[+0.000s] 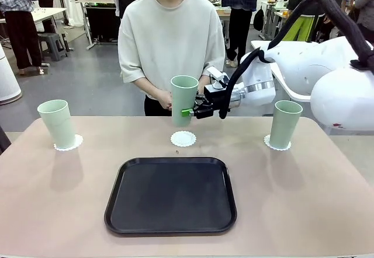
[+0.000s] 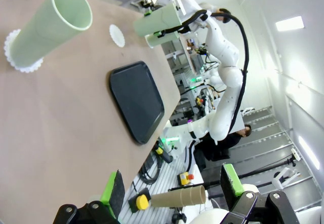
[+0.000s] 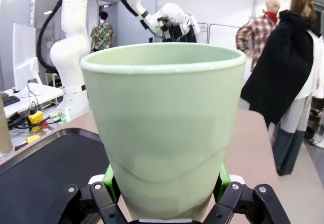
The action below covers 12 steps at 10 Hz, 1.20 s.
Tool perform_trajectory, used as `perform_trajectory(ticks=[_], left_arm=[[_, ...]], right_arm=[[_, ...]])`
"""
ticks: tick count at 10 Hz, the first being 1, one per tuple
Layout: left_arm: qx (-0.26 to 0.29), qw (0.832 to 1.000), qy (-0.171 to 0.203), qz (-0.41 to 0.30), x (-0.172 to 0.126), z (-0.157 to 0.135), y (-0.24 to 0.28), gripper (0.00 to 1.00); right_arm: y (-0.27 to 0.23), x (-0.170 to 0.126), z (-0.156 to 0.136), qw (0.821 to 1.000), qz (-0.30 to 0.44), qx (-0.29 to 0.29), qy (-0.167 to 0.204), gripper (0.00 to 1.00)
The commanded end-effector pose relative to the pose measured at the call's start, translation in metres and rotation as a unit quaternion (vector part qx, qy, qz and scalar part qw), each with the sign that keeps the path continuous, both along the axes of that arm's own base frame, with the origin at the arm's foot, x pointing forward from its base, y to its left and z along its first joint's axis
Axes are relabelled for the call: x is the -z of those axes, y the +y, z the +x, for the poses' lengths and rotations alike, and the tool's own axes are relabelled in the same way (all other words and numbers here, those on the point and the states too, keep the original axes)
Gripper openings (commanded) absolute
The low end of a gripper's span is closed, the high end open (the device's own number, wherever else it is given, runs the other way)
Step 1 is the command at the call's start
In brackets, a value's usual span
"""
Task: Place coasters on the table and set cups on them.
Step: Take one Reusable plastic cup from the Flat Tray and place it on a coaster set by the human.
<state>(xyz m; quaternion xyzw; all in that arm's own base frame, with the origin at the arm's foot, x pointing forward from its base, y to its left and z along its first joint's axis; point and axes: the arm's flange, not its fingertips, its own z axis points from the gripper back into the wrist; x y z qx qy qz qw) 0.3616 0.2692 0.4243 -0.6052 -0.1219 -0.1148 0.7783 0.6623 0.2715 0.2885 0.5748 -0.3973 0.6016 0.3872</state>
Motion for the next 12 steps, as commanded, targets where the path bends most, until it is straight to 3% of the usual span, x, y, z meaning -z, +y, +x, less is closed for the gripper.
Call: perform_trajectory(ticks=[1,12], left_arm=[[-0.012,1.0,0.003,-0.002,-0.003,0.001,-0.001,1.0],[-0.012,1.0,0.003,-0.002,-0.003,0.001,-0.001,1.0]], right_arm=[[0.01,0.002,0.019,0.999,-0.03,-0.028,0.013,0.83],[0.011,0.028,0.024,0.997,-0.06,-0.048,0.003,0.83]])
